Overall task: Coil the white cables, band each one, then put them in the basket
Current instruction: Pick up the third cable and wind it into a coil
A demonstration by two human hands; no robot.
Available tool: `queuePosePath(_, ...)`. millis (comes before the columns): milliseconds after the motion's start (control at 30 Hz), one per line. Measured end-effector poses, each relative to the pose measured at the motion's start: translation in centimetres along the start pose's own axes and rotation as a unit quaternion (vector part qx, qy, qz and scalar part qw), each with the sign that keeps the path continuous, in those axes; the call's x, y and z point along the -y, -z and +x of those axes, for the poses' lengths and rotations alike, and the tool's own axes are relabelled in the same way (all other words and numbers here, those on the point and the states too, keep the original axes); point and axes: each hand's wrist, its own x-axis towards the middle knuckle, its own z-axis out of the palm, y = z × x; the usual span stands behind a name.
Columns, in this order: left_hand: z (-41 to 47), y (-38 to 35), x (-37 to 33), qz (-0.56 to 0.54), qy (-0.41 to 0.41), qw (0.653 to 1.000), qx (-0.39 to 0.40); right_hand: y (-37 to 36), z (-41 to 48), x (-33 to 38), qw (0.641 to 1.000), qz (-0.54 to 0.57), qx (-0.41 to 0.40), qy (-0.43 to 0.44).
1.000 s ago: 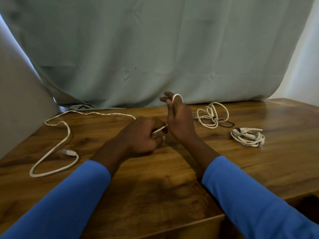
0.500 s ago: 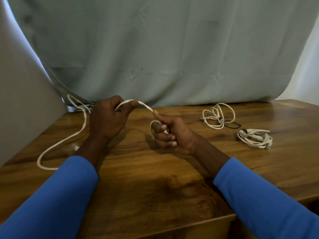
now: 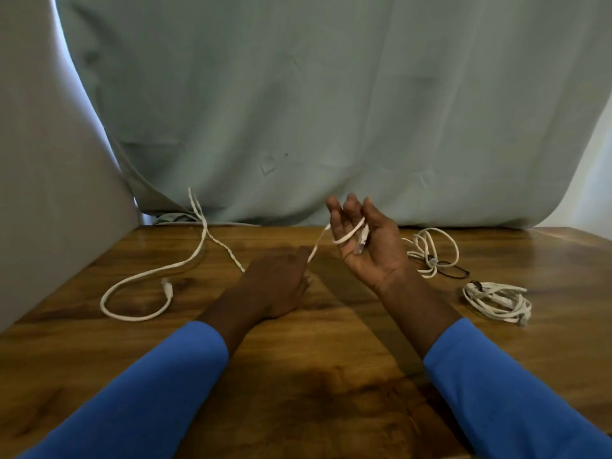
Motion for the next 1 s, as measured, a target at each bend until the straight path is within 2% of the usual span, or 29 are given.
queuePosePath(200,0.6,-0.5,-0.3,0.002,-0.066,0.998,0.002,2.7,3.9,1.4,0.989,-0.07,-0.07,0.111)
queuePosePath(267,0.6,-0.3,-0.3,-0.028,-0.09,0.995,-0.02,3.4,4.0,1.3,0.967,-0.173,-0.104,0.154)
queuePosePath(300,0.6,-0.1,-0.3,-0.056,-0.102,0.993,-0.029,3.8,3.8,0.8,0.939,-0.27,-0.121,0.177)
queuePosePath(333,0.6,0.1,-0.5,-0.083,-0.115,0.989,-0.039,4.2,3.5,0.3,0.893,-0.383,-0.126,0.201)
queuePosePath(400,0.4,0.4,-1.0,-0.126,-0.135,0.98,-0.078,5.3,2.9,-0.9,0.776,-0.585,-0.073,0.224)
queuePosePath(467,0.1,0.9,-1.4,-0.174,-0.125,0.968,-0.133,5.8,2.4,-1.8,0.685,-0.697,0.002,0.212)
queuePosePath(533,-0.2,1.4,-1.0,-0.212,-0.096,0.954,-0.191,5.5,2.3,-2.3,0.641,-0.74,0.033,0.203)
queuePosePath(600,-0.4,1.7,-0.2,-0.25,-0.072,0.936,-0.238,4.8,1.8,-2.9,0.651,-0.734,0.044,0.189)
queuePosePath(700,-0.5,2.0,1.1,-0.274,0.0,0.914,-0.299,3.7,0.8,-3.5,0.708,-0.694,0.048,0.123)
queuePosePath(767,-0.6,2.1,2.0,-0.271,0.05,0.902,-0.331,2.9,0.0,-3.8,0.736,-0.669,0.085,0.062)
queuePosePath(833,-0.8,2.4,2.6,-0.263,0.08,0.895,-0.352,1.7,-0.7,-3.8,0.789,-0.605,0.103,-0.01)
queuePosePath(900,-1.0,2.7,3.0,-0.259,0.108,0.891,-0.357,0.6,-0.9,-3.6,0.85,-0.505,0.109,-0.098)
queuePosePath(1000,-0.7,2.3,3.3,-0.327,0.14,0.88,-0.314,0.2,-1.2,-3.3,0.887,-0.374,0.171,-0.211)
